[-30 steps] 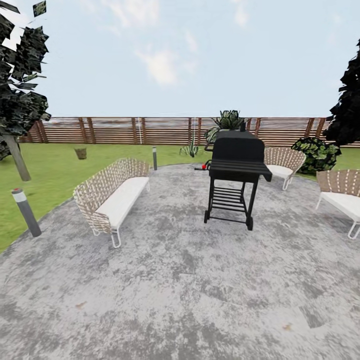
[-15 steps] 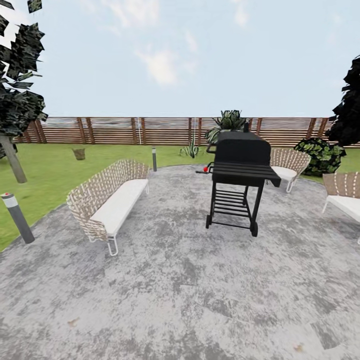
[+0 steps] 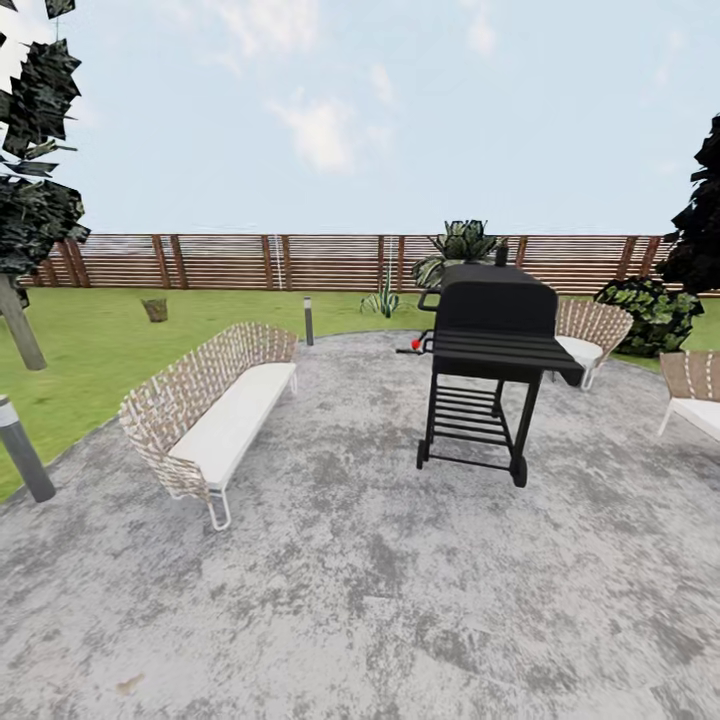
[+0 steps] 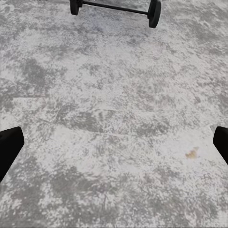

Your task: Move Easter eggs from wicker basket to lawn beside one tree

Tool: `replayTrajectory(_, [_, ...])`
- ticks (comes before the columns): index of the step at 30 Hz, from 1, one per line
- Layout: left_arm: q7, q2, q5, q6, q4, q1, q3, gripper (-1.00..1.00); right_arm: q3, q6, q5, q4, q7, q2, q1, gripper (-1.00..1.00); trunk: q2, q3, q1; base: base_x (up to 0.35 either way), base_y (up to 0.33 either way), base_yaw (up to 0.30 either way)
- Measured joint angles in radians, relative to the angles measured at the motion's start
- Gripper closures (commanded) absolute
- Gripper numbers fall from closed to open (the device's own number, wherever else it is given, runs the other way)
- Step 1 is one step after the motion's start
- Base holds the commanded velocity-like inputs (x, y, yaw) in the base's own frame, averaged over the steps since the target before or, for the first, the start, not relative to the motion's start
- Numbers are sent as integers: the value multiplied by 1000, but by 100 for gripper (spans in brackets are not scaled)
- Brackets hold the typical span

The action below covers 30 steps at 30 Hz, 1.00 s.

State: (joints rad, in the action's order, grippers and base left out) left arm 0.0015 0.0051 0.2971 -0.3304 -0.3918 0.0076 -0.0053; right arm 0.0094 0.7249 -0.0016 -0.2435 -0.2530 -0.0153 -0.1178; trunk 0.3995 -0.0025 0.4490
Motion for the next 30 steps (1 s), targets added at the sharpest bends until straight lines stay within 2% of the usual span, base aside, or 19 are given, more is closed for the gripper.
replayTrajectory(1, [0,-13,-23,5,-14,-6,0,-100,0,0,0,0,1,0,0,-100,0,0,0,333,1,0])
replayTrajectory(4, [3,-36,-61,51,-42,-16,0,-100,0,-1,-2,0,3,2,0,-100,0,0,0,332,0,0])
replayTrajectory(6, [6,-50,-84,191,-92,-33,0,-100,1,-28,-4,-8,2,19,-1,-100,0,0,0,333,0,0])
replayTrajectory(7, [7,-53,-90,272,-122,-52,0,-100,2,-63,-4,-12,1,37,-12,-100,0,0,0,333,0,0])
replayTrajectory(9, [8,-56,-93,323,-140,-72,0,-100,1,-113,-4,-12,0,51,-38,-100,0,0,0,333,0,0])
replayTrajectory(11, [8,-59,-93,358,-151,-92,1,-100,1,-208,-5,-10,0,61,-85,-100,0,0,0,333,-18,0])
replayTrajectory(14, [8,-60,-94,369,-154,-100,1,-100,-2,-267,-7,-9,-1,64,-117,-100,0,0,0,333,-66,0])
replayTrajectory(21, [7,-48,-93,355,-153,-103,10,-100,-3,-288,-8,-13,-2,66,-132,-100,0,0,0,333,-54,0])
replayTrajectory(25, [5,-47,-94,284,-106,-102,14,-100,-5,-279,-8,-7,0,63,-133,-100,0,0,0,333,-5,0])
replayTrajectory(26, [5,-48,-95,230,-71,-102,13,-100,-7,-273,-8,-1,2,61,-133,-100,0,0,0,333,-1,0])
replayTrajectory(27, [5,-48,-95,207,-60,-102,12,-100,-7,-272,-8,3,3,60,-133,-100,0,0,0,333,-1,0])
replayTrajectory(30, [5,-47,-95,180,-37,-102,11,-100,-6,-260,-7,22,4,59,-133,-100,0,0,0,333,0,0])
